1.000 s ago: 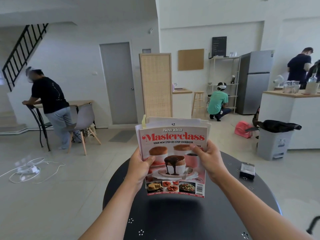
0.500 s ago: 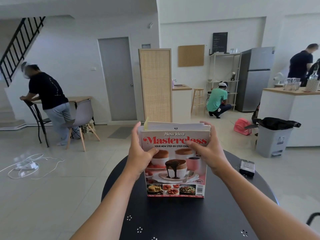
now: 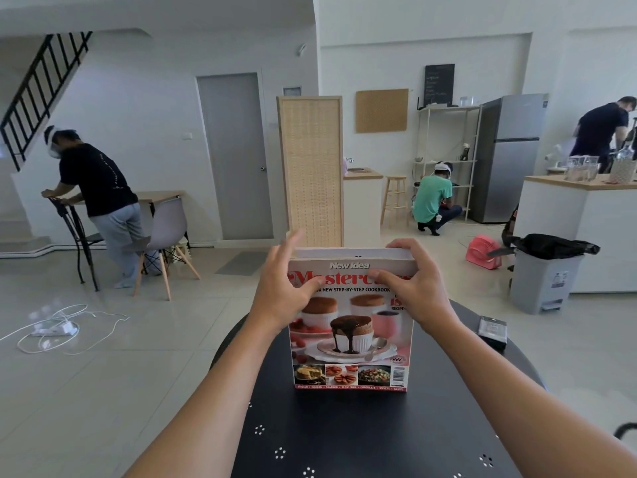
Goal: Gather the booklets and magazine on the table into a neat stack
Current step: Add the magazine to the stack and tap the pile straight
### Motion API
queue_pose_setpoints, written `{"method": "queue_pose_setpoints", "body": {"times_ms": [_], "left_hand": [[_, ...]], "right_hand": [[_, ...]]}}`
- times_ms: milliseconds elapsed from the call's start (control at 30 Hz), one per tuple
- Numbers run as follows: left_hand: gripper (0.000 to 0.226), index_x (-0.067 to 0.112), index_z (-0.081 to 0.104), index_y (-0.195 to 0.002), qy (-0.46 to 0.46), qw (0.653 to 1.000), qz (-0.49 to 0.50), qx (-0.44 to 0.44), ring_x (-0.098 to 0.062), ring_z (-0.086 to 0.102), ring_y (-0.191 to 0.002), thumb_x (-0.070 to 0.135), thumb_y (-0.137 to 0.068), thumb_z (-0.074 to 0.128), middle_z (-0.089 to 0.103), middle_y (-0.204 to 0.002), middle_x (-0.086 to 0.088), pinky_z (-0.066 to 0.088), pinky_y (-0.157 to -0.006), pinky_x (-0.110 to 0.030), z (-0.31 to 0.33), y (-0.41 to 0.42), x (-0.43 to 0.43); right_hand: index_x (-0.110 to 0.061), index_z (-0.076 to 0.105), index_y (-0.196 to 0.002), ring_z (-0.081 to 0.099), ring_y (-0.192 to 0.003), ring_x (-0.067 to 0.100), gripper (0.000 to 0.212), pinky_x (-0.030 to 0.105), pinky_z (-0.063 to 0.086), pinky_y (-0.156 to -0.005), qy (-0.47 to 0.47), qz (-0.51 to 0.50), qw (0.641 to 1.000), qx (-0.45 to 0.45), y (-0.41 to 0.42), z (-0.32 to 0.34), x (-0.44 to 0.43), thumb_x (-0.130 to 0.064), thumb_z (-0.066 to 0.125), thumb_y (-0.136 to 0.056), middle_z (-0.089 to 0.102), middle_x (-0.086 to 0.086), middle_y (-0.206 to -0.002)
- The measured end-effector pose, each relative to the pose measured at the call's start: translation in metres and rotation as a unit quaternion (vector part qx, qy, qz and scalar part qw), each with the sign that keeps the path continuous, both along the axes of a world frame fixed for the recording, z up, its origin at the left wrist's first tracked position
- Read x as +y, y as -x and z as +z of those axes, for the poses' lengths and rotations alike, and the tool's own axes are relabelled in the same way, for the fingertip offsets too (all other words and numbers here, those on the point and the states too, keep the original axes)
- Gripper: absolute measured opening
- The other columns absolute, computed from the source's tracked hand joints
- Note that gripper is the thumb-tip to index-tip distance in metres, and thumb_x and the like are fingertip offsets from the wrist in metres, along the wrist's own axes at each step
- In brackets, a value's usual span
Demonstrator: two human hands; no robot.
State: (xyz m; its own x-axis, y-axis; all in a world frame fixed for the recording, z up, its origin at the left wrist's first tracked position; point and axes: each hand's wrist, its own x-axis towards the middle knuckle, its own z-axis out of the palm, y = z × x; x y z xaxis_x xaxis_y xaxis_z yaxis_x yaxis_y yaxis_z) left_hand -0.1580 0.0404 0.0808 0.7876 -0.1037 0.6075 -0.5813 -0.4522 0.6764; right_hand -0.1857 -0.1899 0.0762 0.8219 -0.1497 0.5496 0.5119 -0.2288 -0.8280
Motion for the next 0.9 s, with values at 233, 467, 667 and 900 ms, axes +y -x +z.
{"method": "queue_pose_setpoints", "body": {"times_ms": [233, 467, 667, 900], "left_hand": [[0.040, 0.027, 0.054, -0.121, 0.216, 0.964, 0.008, 0.154, -0.019, 0.064, -0.112, 0.020, -0.088, 0.075, 0.067, -0.107, 0.009, 0.053, -0.078, -0.028, -0.024, 0.005, -0.022], [0.040, 0.021, 0.057, -0.125, 0.218, 0.964, -0.006, 0.150, -0.008, 0.064, -0.101, 0.018, -0.089, 0.074, 0.070, -0.110, 0.005, 0.055, -0.085, -0.033, -0.026, -0.005, -0.018], [0.038, 0.019, 0.055, -0.128, 0.183, 0.963, -0.023, 0.198, -0.016, 0.062, -0.113, 0.006, -0.094, 0.064, 0.069, -0.116, 0.005, 0.053, -0.093, -0.037, -0.050, -0.003, -0.010], [0.040, 0.021, 0.054, -0.130, 0.184, 0.969, -0.015, 0.165, -0.015, 0.059, -0.113, 0.006, -0.095, 0.063, 0.067, -0.123, 0.003, 0.050, -0.090, -0.033, -0.030, -0.018, -0.009]], "right_hand": [[-0.022, 0.068, -0.096, 0.077, -0.084, 0.018, 0.022, 0.022, 0.061, -0.064, -0.115, 0.041, 0.991, 0.050, 0.001, -0.012, 0.007, -0.005, 0.076, -0.083, 0.080, -0.001, -0.086], [-0.023, 0.067, -0.096, 0.077, -0.084, 0.012, 0.024, 0.025, 0.062, -0.072, -0.102, 0.049, 0.993, 0.029, -0.005, -0.014, 0.005, -0.002, 0.073, -0.085, 0.079, -0.004, -0.086], [-0.013, 0.065, -0.117, 0.073, -0.102, 0.016, 0.030, 0.044, 0.058, -0.092, -0.071, 0.012, 0.995, 0.075, -0.005, -0.051, 0.002, -0.008, 0.071, -0.088, 0.076, 0.001, -0.109], [-0.026, 0.060, -0.111, 0.069, -0.104, 0.011, 0.029, 0.028, 0.057, -0.086, -0.068, 0.016, 0.996, 0.059, -0.014, -0.025, 0.008, -0.006, 0.066, -0.091, 0.073, -0.002, -0.111]]}}
